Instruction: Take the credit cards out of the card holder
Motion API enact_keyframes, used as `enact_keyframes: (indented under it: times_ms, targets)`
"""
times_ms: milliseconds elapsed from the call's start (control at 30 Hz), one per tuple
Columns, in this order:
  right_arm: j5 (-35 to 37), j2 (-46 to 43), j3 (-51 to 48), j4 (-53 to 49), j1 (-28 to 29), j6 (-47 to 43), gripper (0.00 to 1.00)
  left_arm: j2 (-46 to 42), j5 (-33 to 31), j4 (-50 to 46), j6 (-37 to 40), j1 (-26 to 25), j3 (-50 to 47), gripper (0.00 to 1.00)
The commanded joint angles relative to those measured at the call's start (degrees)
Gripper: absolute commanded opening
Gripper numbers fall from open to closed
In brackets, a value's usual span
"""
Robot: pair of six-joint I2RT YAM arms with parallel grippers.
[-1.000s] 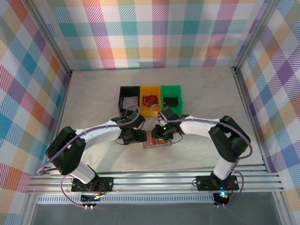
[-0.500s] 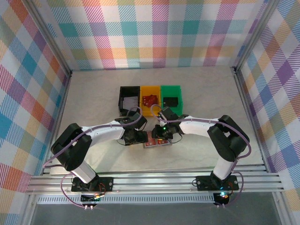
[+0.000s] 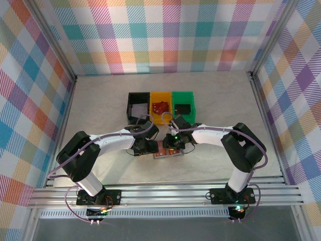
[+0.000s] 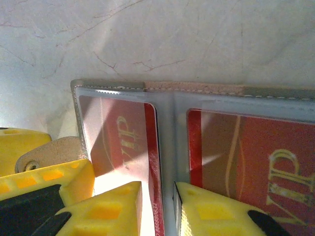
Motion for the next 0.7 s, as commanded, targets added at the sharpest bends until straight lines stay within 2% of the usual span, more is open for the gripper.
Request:
enact_keyframes:
  times_ms: [0,667]
  targets:
    - [-1.43,0.94,-1.11,1.87,-0.4,-0.01,0.23,6.52,5.37,5.1,-1.41,-1.87,-2.62,0.72]
    - [-4.19,0.57,-2.29,5.67,-0.39,0.04,0.16,9.6,6.07,7.5,-1.71,-2.6,-3.08,0.71]
